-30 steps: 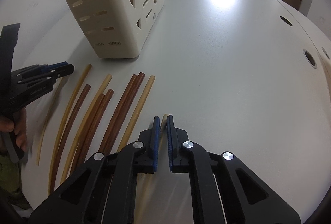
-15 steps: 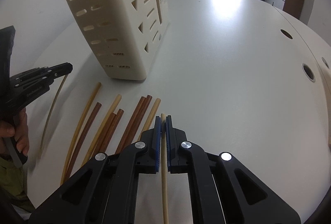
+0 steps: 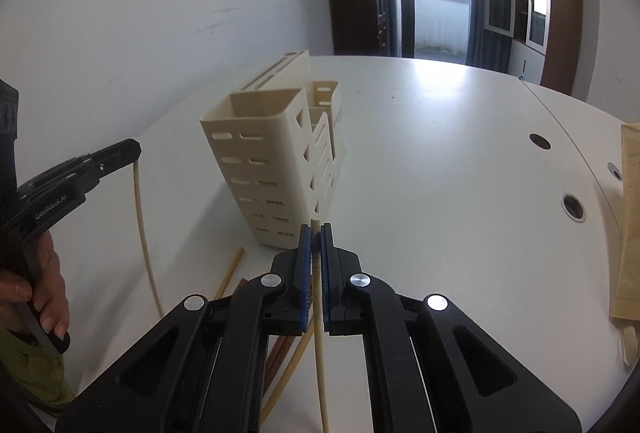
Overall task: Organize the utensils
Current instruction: 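Lift the chopstick with the right gripper and carry it over the caddy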
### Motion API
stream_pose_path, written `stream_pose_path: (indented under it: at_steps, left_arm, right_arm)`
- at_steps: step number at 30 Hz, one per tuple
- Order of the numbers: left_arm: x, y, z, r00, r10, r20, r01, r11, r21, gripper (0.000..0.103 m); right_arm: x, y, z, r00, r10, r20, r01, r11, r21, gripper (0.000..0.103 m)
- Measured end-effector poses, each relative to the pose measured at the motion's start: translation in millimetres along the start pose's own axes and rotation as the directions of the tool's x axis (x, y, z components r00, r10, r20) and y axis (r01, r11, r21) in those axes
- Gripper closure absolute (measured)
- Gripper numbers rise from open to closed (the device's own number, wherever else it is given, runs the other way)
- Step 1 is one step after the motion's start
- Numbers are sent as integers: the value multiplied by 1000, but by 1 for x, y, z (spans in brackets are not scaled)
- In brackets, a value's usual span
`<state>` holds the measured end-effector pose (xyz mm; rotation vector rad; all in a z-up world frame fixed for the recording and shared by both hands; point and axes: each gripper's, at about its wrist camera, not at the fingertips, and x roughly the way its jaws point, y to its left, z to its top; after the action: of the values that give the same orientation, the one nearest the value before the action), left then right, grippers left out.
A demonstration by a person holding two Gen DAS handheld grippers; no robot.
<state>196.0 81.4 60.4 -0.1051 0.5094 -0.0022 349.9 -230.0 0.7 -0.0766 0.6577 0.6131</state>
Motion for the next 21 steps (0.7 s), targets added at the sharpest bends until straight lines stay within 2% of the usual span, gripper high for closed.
stream_pose_path:
  at_steps: [13,21]
  left_arm:
    - [-21,-15,35,996,-18,87,15,999,41,99]
    - [-44,-31,78,979,-6,205,-11,997,83,99]
  right_arm:
    - [-34,10,38,988,22,153,-19,1000,-19,98]
    - [-53,16,74,967,55,248,-49,998,-31,98]
